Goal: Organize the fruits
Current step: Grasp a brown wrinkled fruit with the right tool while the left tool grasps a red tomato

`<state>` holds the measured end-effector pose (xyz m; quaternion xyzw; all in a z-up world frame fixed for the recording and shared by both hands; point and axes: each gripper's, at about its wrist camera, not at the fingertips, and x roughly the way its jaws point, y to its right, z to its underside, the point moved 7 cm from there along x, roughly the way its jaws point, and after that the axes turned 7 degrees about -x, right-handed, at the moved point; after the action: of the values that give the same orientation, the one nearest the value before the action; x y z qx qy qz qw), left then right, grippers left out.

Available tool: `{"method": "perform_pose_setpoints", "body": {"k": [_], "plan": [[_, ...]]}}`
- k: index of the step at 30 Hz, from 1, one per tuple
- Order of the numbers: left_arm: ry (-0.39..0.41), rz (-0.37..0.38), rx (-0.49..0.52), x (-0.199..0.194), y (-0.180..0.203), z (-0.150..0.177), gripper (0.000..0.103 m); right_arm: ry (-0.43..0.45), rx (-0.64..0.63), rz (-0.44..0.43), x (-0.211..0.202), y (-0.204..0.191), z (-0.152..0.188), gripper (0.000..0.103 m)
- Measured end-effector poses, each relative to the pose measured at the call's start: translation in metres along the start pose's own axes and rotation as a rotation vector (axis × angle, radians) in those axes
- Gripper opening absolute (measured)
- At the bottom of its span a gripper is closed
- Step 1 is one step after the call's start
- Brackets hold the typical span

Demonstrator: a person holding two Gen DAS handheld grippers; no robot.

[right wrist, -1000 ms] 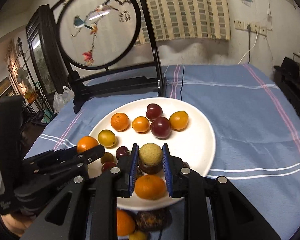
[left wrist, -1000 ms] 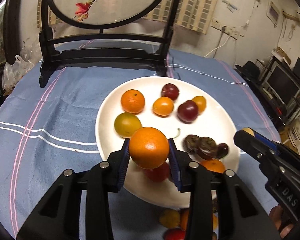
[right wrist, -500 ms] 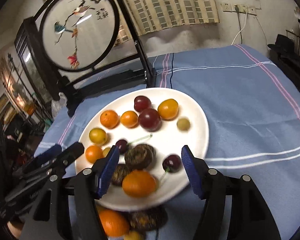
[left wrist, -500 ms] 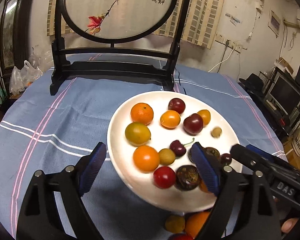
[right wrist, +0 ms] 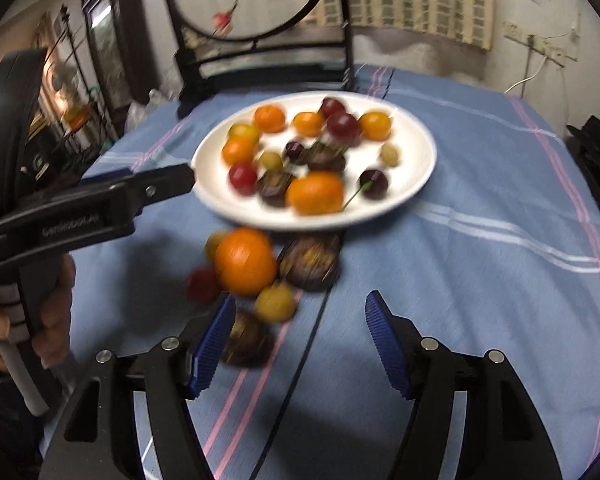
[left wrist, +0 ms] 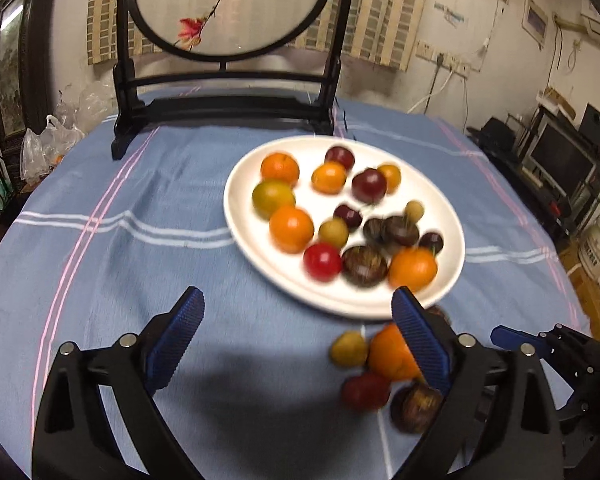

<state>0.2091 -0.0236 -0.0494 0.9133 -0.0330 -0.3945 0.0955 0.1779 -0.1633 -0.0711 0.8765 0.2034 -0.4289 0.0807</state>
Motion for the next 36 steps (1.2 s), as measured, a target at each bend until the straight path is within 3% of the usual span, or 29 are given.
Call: {"method": "perform_pose_setpoints", "body": {"k": [4, 10, 12, 14, 15, 23, 31, 36], "plan": [[-0.019, -0.023, 0.016, 0.002, -0.009, 0.014, 0.093, -0.036, -0.017, -0.047, 0.006, -0.020, 0.015, 0.068], [-0.044, -0.029, -0.020, 0.009, -0.022, 0.020, 0.093, -0.079, -0.102, 0.004, 0.022, -0.043, 0.019, 0.068], [-0.051, -0.030, -0.030, 0.011, -0.023, 0.020, 0.093, -0.090, -0.146, 0.042, 0.027, -0.049, 0.020, 0.059], [-0.060, -0.024, -0.033, 0.012, -0.023, 0.022, 0.093, -0.073, -0.156, 0.039, 0.029, -0.053, 0.019, 0.042], [-0.062, -0.021, -0.031, 0.013, -0.022, 0.023, 0.093, -0.072, -0.153, 0.036, 0.028, -0.053, 0.019, 0.042], [-0.076, -0.008, 0.018, 0.015, -0.009, 0.029, 0.093, 0.013, -0.009, -0.029, 0.006, -0.019, 0.015, 0.042], [-0.092, 0.026, 0.085, 0.012, 0.010, 0.040, 0.093, 0.062, 0.168, 0.054, -0.005, 0.033, 0.014, 0.042], [-0.105, 0.055, 0.142, 0.012, 0.026, 0.050, 0.093, 0.057, 0.184, 0.056, -0.002, 0.037, 0.017, 0.042]]}}
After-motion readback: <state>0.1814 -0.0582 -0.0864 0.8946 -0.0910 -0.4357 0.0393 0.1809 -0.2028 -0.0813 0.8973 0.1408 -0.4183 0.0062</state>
